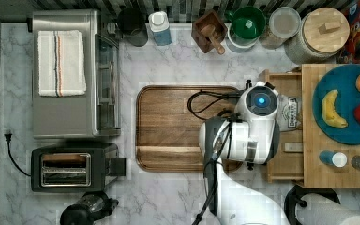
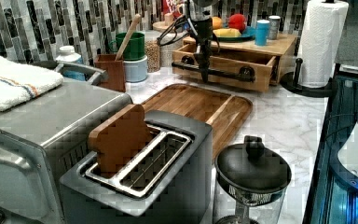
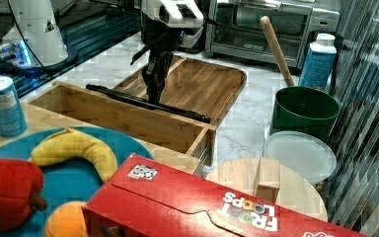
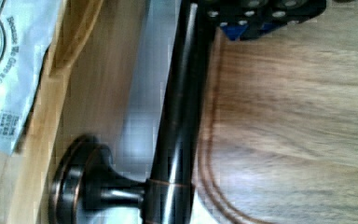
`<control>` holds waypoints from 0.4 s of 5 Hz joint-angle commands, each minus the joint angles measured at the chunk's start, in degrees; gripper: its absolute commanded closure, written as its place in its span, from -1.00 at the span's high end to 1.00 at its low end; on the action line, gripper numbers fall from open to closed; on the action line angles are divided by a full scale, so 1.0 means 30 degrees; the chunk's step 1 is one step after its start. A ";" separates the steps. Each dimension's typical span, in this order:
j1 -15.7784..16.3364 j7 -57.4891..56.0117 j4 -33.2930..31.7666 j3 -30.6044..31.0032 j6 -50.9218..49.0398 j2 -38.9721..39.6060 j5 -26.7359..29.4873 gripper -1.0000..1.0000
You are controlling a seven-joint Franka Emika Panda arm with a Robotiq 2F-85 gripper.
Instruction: Close the drawer.
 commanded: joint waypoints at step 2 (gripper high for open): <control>-0.3431 -0.4066 0.5622 -0.3467 -0.0072 0.1735 0.0000 -1.00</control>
